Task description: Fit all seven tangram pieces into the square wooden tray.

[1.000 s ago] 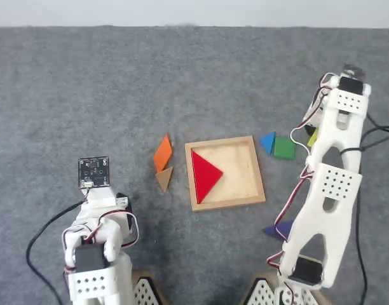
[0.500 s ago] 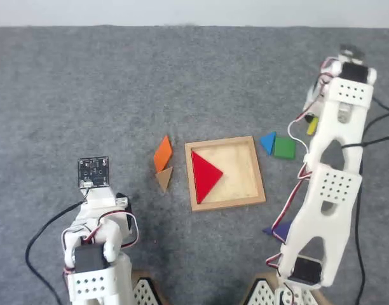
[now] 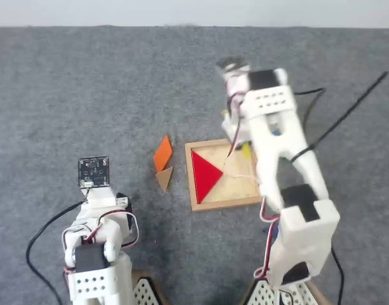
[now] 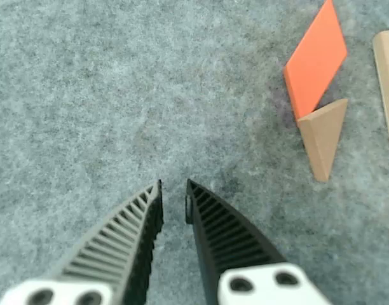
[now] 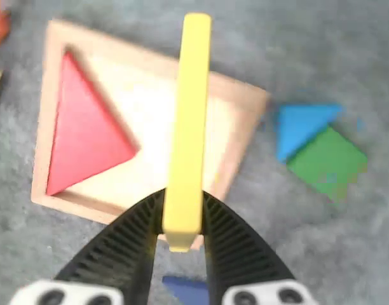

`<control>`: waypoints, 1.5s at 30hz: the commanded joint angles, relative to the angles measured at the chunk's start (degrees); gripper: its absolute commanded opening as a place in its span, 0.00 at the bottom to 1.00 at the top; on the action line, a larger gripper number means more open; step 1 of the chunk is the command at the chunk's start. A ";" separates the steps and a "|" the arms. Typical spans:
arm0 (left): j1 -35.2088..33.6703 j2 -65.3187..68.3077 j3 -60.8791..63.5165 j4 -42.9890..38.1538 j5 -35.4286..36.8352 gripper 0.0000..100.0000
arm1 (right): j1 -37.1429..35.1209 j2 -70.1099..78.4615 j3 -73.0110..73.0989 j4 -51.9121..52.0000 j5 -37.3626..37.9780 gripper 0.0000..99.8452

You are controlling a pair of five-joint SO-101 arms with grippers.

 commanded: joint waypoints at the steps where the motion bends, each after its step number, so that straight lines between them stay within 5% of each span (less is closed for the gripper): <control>1: -0.26 -1.05 -0.66 0.26 0.53 0.06 | -4.00 -5.23 6.24 -5.85 6.86 0.01; 11: -0.26 -1.05 -0.66 0.26 0.53 0.06 | -7.08 -4.79 8.62 -9.71 18.73 0.01; 29: -0.26 -1.05 -0.66 0.26 0.53 0.06 | -6.99 5.49 8.26 -15.87 18.37 0.01; 40: -0.26 -1.05 -0.66 0.26 0.53 0.06 | -6.46 3.82 8.70 -11.38 -0.26 0.01; 45: -0.26 -1.05 -0.66 0.26 0.53 0.06 | -5.76 3.82 8.70 -11.12 -0.97 0.01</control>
